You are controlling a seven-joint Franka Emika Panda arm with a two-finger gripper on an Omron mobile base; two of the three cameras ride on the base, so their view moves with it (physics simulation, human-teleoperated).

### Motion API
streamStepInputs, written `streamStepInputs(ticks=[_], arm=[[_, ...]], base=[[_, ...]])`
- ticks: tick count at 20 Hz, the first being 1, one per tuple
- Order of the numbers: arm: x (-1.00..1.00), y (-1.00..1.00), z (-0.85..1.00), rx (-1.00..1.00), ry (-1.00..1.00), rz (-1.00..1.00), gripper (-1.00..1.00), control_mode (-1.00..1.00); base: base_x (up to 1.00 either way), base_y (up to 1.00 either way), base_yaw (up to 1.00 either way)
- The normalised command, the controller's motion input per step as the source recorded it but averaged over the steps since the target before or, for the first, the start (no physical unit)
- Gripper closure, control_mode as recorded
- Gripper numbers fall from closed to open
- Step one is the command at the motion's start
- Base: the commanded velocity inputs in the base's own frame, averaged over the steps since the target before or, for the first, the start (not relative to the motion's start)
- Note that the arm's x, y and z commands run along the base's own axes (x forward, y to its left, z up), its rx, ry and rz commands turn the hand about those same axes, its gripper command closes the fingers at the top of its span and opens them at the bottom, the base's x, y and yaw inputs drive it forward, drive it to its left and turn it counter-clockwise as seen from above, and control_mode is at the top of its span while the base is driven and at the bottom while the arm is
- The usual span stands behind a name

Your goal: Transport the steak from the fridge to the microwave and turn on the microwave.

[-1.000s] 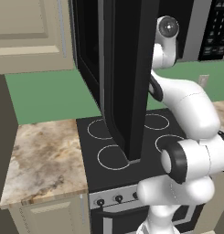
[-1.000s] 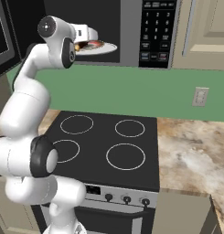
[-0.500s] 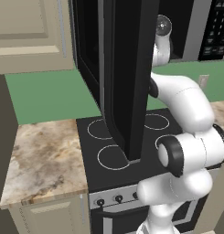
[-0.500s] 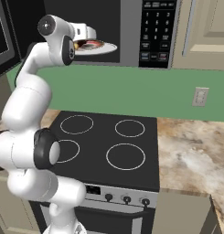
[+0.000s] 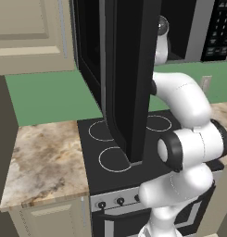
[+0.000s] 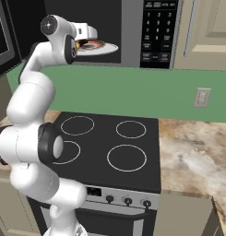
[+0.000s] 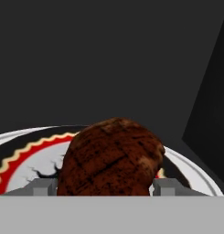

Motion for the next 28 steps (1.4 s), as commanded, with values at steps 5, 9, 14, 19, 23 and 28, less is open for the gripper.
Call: streamStepInputs(ticks=[5, 9, 14, 19, 23, 28], arm=[[0.16, 0.06, -0.01, 0.0, 0.0, 0.0, 1.0, -1.0], [0.09, 0.1, -0.06, 0.0, 0.0, 0.0, 1.0, -1.0], [0.11, 0.07, -0.08, 0.0, 0.0, 0.0, 1.0, -1.0], [0.11, 0.01, -0.03, 0.0, 0.0, 0.0, 1.0, -1.0], [0.08, 0.0, 0.0, 0.0, 0.0, 0.0, 1.0, -1.0], [0.03, 0.0, 0.0, 0.0, 0.0, 0.0, -1.0, -1.0]], base=[[0.0, 0.0, 0.0], [0.0, 0.0, 0.0], [0.0, 0.0, 0.0], [0.0, 0.0, 0.0], [0.0, 0.0, 0.0], [0.0, 0.0, 0.0]])
